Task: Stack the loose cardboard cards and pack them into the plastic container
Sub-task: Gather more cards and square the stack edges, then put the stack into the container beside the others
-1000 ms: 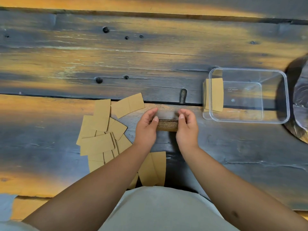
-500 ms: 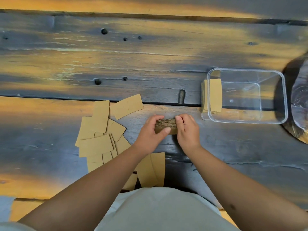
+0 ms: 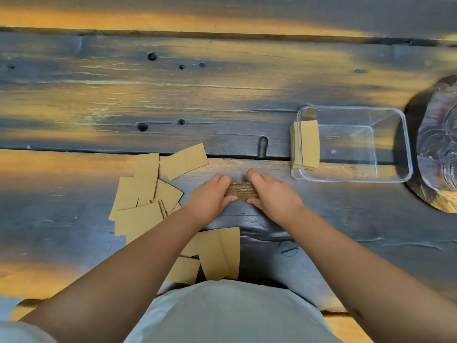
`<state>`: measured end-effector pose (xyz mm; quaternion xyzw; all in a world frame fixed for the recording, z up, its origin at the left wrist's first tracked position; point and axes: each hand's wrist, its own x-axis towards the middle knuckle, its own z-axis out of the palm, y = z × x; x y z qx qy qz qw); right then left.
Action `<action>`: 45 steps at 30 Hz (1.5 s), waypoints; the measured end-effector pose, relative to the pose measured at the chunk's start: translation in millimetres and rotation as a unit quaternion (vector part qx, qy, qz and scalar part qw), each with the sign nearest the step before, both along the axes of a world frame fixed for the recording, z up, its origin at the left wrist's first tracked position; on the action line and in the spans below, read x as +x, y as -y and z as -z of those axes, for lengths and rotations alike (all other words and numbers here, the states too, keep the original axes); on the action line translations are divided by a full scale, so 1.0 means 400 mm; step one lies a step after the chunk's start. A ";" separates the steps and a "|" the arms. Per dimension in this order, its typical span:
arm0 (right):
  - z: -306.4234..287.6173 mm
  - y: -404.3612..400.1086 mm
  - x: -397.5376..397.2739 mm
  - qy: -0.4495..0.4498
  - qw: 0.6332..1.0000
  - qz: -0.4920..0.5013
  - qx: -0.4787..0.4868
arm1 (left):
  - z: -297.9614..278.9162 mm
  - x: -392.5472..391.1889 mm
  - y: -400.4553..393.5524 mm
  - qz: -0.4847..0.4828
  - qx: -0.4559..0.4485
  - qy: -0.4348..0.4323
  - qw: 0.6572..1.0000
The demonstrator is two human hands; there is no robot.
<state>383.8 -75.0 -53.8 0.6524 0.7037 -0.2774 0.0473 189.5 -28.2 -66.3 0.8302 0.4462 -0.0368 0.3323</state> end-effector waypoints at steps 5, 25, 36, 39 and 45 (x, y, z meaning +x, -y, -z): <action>-0.014 -0.007 -0.013 0.063 0.996 -0.065 0.013 | -0.020 -0.001 -0.012 0.058 -0.006 -0.042 0.997; -0.102 0.082 -0.023 0.035 0.997 -0.038 0.060 | -0.140 0.074 0.008 0.165 0.068 -0.091 0.980; -0.275 0.096 0.235 -0.048 0.964 0.227 0.127 | -0.248 0.265 0.040 -0.107 0.004 0.171 0.979; -0.273 0.043 0.347 -0.118 0.904 0.400 0.094 | -0.243 0.310 0.046 -0.023 0.032 0.129 0.991; -0.194 -0.049 0.472 -0.287 0.765 0.576 -0.028 | -0.205 0.390 0.056 0.173 0.135 0.008 0.976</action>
